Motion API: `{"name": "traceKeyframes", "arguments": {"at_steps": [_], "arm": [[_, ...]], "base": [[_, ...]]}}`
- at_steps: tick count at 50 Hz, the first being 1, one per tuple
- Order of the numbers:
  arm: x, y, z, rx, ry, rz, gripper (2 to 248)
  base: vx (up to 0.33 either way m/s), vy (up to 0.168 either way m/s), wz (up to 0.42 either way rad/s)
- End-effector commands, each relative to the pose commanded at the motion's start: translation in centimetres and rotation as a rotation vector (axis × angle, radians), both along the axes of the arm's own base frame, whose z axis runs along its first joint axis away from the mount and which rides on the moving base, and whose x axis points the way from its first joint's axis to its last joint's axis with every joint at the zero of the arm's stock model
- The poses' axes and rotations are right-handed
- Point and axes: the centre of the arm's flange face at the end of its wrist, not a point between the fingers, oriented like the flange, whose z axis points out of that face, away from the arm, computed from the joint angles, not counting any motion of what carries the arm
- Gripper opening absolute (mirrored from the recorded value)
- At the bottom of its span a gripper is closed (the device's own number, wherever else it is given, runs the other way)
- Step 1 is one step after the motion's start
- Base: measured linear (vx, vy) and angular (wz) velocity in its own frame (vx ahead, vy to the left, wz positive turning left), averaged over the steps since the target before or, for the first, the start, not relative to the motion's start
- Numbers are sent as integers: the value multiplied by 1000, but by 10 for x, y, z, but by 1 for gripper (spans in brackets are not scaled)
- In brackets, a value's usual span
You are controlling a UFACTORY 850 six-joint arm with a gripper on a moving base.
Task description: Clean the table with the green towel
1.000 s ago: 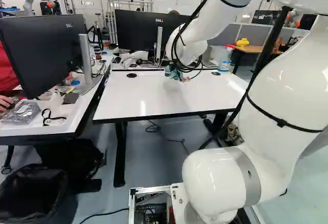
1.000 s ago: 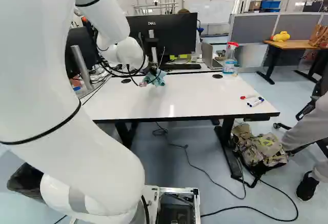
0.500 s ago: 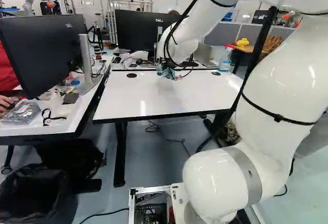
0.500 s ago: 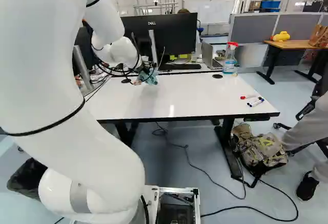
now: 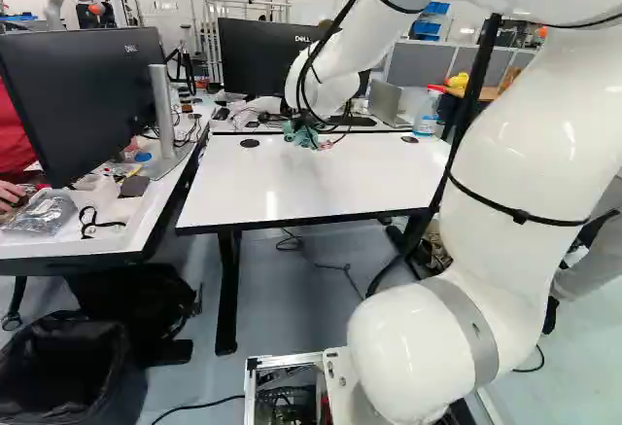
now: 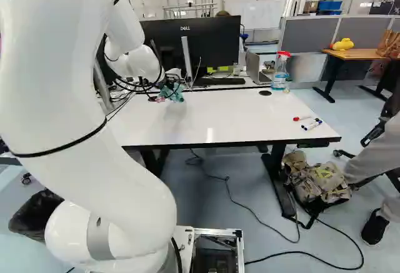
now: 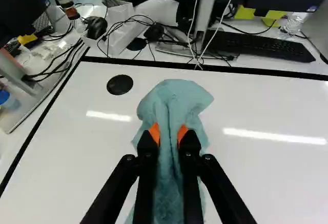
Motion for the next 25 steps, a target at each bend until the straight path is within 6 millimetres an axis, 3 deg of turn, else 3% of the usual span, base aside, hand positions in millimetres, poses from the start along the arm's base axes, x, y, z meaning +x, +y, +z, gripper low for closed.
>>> {"name": "traceKeyframes", "arguments": {"at_steps": [25], "arm": [[12,41,0,1,-4,72,55]], "base": [[0,0,0]]}}
